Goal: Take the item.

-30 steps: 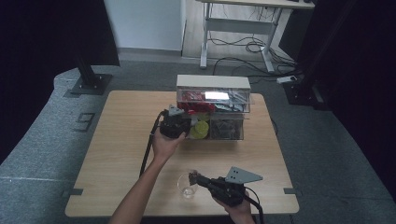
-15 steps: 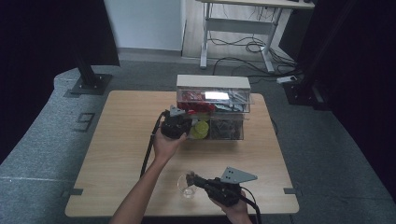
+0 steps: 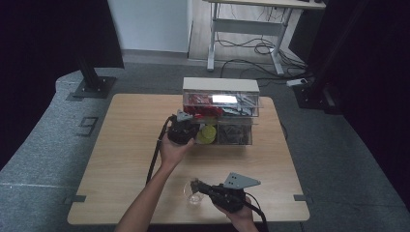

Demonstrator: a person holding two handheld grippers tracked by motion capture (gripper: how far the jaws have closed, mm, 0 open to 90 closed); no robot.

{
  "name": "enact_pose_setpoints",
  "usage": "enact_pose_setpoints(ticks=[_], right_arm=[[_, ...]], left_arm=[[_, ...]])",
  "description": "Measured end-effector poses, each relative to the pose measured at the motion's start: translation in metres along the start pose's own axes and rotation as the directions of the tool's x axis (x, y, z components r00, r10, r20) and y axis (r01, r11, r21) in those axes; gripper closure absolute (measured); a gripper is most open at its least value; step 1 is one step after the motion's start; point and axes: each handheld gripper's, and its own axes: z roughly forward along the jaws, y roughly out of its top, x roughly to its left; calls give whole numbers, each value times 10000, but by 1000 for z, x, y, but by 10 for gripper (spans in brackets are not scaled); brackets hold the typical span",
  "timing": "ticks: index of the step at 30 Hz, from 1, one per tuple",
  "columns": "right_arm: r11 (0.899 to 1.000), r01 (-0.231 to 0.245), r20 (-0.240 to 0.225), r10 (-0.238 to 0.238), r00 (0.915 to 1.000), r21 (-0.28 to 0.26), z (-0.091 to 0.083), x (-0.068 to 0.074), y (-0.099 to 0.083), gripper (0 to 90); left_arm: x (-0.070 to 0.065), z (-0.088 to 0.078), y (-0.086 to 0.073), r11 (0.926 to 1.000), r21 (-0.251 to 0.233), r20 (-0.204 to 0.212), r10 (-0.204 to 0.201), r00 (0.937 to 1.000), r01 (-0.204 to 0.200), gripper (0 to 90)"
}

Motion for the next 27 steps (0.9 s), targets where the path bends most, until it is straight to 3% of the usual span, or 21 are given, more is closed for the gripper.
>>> enact_pose_setpoints(ticks=[27], right_arm=[[9992,237,318,-227,9992,-314,-9,-4,2,720]], left_arm=[[0,0,-1,10000,64,-14,40,10000,-40,893]])
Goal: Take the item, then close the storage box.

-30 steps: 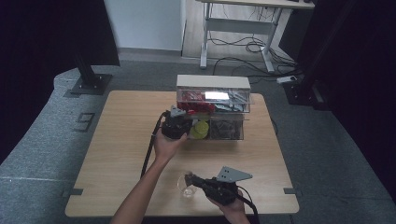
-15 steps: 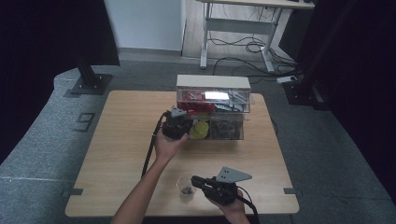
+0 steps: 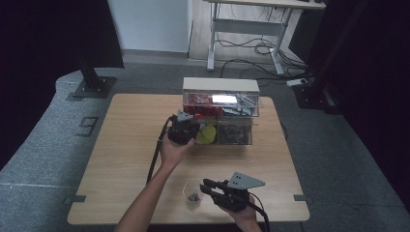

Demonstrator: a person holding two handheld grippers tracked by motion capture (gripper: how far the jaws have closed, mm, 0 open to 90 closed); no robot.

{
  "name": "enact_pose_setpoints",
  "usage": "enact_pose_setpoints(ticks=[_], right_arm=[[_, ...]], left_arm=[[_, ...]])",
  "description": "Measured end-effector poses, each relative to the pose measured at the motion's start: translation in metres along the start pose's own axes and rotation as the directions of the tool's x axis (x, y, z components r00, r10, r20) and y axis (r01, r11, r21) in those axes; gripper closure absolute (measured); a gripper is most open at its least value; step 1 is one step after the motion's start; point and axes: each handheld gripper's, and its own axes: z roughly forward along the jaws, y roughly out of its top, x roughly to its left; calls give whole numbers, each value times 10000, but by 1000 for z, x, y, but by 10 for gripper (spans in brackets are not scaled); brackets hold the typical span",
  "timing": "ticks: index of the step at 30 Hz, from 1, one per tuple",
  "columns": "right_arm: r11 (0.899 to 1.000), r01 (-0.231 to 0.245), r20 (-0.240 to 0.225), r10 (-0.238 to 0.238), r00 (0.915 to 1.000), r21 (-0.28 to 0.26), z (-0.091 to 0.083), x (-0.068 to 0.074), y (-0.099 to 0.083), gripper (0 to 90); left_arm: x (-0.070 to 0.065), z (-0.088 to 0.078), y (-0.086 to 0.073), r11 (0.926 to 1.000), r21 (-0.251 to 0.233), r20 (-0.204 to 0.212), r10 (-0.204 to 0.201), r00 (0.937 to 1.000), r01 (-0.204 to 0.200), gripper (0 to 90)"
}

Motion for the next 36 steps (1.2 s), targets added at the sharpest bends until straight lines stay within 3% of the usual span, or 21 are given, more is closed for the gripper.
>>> enact_pose_setpoints(ticks=[23,36], right_arm=[[9988,-320,502,339,9982,-367,-15,-13,3,733],[9989,-376,665,394,9970,-284,-16,-18,1,736]], left_arm=[[-4,0,-10,9998,153,18,118,9999,-118,891],[-3,-2,-20,9995,286,80,97,9999,-100,890]])
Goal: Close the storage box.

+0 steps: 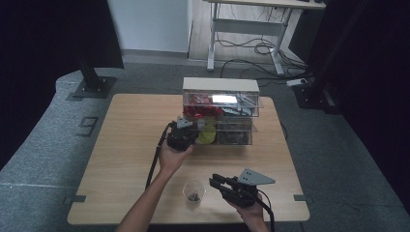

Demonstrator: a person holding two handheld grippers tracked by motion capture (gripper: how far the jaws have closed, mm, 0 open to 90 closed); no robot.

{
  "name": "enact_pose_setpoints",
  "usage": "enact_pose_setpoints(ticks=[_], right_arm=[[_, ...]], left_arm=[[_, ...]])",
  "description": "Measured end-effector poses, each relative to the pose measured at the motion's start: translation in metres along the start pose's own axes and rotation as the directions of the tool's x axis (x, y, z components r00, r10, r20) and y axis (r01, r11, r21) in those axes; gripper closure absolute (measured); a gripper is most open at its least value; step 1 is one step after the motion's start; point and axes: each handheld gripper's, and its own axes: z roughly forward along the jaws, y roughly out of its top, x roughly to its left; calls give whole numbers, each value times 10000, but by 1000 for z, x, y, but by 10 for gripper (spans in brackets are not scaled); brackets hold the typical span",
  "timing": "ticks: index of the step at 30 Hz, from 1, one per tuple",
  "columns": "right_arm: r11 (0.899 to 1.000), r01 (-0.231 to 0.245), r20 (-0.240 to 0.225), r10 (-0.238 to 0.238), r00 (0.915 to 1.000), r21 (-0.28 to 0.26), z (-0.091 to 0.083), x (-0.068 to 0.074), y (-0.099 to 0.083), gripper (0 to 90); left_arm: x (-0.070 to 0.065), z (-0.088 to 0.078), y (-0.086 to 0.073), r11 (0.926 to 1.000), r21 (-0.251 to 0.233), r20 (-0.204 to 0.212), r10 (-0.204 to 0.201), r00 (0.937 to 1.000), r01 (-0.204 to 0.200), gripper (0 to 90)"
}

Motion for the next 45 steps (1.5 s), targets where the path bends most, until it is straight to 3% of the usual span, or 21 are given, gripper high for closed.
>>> enact_pose_setpoints(ticks=[22,45], right_arm=[[9999,-149,218,148,9997,47,-1,-7,-3,734],[9997,-189,358,183,9992,171,0,-12,-6,731]], left_arm=[[2,7,-28,9988,466,148,-165,9998,158,885],[3,18,-39,9969,703,70,-361,9993,355,900]])
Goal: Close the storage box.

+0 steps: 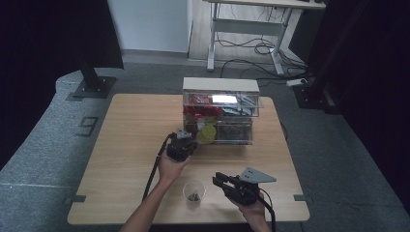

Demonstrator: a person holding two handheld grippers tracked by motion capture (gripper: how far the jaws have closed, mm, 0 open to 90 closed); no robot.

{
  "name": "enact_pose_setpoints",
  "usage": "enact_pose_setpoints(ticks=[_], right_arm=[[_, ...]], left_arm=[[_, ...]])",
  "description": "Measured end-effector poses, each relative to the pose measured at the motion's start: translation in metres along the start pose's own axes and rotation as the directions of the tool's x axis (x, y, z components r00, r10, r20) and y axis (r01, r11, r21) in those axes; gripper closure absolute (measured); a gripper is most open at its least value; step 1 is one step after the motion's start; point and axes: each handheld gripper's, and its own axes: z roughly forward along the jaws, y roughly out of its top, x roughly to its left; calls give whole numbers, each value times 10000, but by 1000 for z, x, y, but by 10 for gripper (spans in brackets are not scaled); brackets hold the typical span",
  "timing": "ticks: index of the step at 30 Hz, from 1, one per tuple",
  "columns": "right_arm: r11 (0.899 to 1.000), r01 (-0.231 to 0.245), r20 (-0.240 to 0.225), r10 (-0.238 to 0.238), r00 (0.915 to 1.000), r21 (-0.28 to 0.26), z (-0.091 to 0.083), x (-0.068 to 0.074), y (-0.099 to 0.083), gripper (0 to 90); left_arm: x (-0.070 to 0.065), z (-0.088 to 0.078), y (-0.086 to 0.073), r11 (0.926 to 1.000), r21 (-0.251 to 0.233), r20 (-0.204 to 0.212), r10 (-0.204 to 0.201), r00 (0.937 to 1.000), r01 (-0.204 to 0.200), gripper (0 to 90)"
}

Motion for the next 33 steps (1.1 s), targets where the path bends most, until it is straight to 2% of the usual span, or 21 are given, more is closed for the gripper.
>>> enact_pose_setpoints(ticks=[9,13,25,33], right_arm=[[10000,-45,39,45,10000,33,0,-2,-1,731],[10000,-52,37,52,10000,58,1,-2,-2,731],[9999,-110,101,109,9999,70,1,-4,-3,731],[9999,-140,190,141,9997,-9,-2,-7,-2,730]], left_arm=[[0,4,-7,9999,167,44,-42,10000,41,900],[1,4,-8,9999,53,59,-139,9999,139,900],[1,7,-12,9997,254,35,-53,10000,52,898],[4,0,-12,9999,109,18,2,10000,-2,894]])
